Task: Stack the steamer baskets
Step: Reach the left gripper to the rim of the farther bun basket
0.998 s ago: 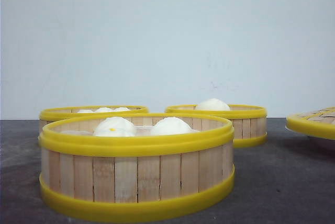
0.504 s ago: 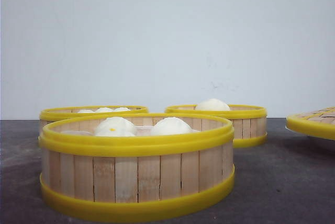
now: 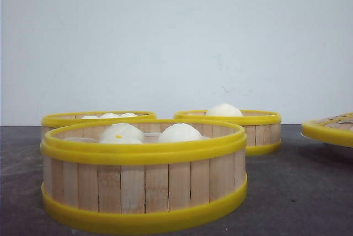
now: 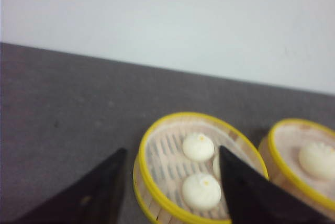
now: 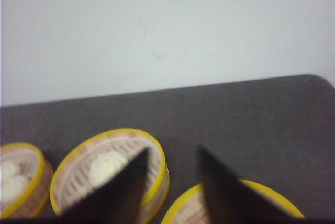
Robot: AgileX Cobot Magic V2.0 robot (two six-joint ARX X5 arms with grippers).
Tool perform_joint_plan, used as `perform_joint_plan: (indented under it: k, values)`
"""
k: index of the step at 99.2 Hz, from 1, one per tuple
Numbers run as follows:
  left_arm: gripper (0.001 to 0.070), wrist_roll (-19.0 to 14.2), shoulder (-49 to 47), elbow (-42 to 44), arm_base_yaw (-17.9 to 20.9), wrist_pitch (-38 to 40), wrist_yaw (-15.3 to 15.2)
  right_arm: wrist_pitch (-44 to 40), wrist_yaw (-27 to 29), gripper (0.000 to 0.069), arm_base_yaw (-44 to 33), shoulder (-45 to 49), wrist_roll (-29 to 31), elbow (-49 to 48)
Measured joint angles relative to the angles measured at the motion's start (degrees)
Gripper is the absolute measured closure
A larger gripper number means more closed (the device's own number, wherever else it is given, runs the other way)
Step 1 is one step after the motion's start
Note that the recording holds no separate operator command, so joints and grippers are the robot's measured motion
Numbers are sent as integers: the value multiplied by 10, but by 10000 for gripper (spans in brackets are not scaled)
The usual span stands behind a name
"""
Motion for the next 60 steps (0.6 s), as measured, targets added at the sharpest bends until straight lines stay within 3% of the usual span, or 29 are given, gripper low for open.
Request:
perform_joint_plan:
  k: [7,18,36,60]
  values:
    - [331,12,19,0,-6,8,0,0,0,296,3,5,-2,0]
    - [323,22,60,0,-10,35,0,0,0,241,5,21,-2,0]
    - [323,31,159,16,-10,87,0,0,-13,225,5,52,-2,0]
    - [323,43,344,134,-10,55,-1,4,-16,225,17,71,-2,0]
